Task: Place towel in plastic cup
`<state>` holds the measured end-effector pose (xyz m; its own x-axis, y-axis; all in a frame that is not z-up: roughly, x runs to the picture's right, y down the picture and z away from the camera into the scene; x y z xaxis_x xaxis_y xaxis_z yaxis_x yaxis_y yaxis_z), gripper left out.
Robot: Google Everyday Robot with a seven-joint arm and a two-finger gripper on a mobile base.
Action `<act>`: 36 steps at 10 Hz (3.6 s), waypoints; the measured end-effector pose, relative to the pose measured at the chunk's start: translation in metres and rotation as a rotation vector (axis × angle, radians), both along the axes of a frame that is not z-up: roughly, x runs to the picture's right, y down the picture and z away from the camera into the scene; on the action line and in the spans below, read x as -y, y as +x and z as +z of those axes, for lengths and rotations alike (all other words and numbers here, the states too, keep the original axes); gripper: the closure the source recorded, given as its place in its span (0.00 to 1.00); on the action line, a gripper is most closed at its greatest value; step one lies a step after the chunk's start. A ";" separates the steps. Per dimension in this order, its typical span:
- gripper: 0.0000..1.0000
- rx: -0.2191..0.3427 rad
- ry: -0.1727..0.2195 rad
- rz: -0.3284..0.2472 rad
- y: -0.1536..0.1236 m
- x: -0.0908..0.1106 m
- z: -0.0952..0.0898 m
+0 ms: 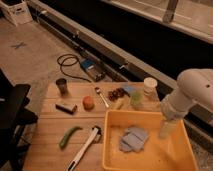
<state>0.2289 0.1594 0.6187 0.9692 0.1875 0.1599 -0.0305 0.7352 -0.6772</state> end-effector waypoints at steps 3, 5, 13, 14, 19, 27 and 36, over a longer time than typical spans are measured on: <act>0.23 0.002 -0.003 -0.001 0.000 -0.001 -0.001; 0.23 0.002 -0.005 -0.003 0.000 -0.001 0.000; 0.23 0.112 0.050 -0.136 -0.074 -0.032 0.033; 0.23 0.128 0.048 -0.147 -0.081 -0.040 0.041; 0.23 0.179 0.039 -0.095 -0.089 -0.057 0.068; 0.23 0.142 0.015 -0.020 -0.085 -0.077 0.089; 0.23 0.060 0.047 0.012 -0.068 -0.099 0.110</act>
